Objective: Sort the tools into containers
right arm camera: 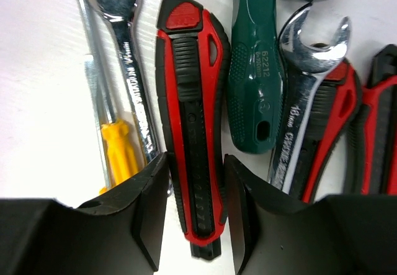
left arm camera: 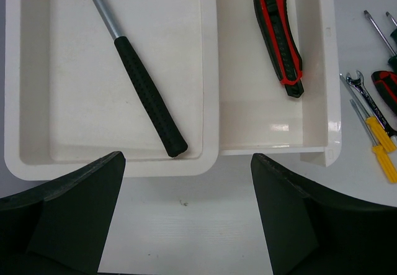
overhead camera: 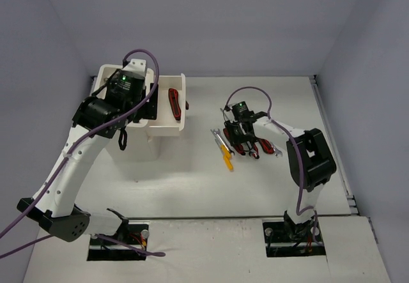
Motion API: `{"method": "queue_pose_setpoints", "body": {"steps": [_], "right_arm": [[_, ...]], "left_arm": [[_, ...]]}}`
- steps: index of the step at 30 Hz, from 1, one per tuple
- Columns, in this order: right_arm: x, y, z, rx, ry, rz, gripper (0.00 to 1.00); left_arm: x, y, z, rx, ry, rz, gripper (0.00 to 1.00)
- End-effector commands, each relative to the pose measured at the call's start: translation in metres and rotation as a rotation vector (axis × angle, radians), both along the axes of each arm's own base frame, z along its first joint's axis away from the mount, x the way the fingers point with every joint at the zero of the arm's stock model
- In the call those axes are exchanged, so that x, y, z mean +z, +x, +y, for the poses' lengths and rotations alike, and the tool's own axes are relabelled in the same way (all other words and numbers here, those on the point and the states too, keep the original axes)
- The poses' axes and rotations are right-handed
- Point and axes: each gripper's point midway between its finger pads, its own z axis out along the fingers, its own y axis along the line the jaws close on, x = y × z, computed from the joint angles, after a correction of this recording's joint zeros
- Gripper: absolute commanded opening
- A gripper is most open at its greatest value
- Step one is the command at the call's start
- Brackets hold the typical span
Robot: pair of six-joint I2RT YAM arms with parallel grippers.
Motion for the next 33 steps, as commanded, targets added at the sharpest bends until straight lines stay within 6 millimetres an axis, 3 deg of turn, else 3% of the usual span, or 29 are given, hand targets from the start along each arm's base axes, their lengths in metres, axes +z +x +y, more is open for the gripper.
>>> {"method": "queue_pose_setpoints", "body": {"steps": [1, 3, 5, 8, 14, 17, 19, 21, 26, 30, 33], "right_arm": [[0.096, 0.028, 0.011, -0.033, 0.123, -0.224, 0.00], [0.142, 0.036, 0.021, -0.030, 0.202, -0.310, 0.00], [0.161, 0.035, 0.027, -0.026, 0.247, -0.338, 0.00], [0.214, 0.042, 0.038, -0.026, 0.339, -0.429, 0.00], [0.274, 0.045, 0.058, -0.017, 0.481, -0.503, 0.00], [0.312, 0.044, 0.089, 0.014, 0.555, -0.568, 0.00], [0.343, 0.038, 0.119, 0.041, 0.630, -0.617, 0.00], [0.359, 0.041, 0.140, 0.011, 0.702, -0.627, 0.00], [0.363, 0.047, 0.201, -0.057, 0.859, -0.622, 0.00], [0.340, 0.051, 0.241, -0.133, 0.848, -0.608, 0.02], [0.321, 0.054, 0.259, -0.172, 0.832, -0.597, 0.13]], "left_arm": [[0.017, 0.006, 0.002, 0.006, -0.012, -0.065, 0.80], [0.020, 0.005, 0.005, 0.012, -0.008, -0.075, 0.80], [0.023, 0.005, 0.006, 0.017, -0.005, -0.084, 0.80], [0.025, 0.005, 0.006, 0.017, -0.006, -0.090, 0.80], [0.026, 0.004, 0.007, 0.021, -0.017, -0.093, 0.80], [0.030, 0.002, 0.009, 0.029, -0.017, -0.105, 0.80], [0.033, 0.001, 0.011, 0.033, -0.020, -0.116, 0.80], [0.036, -0.001, 0.013, 0.041, -0.020, -0.125, 0.80], [0.040, -0.005, 0.018, 0.057, -0.025, -0.141, 0.80], [0.043, -0.011, 0.024, 0.069, -0.034, -0.155, 0.80], [0.044, -0.014, 0.026, 0.075, -0.036, -0.159, 0.80]]}}
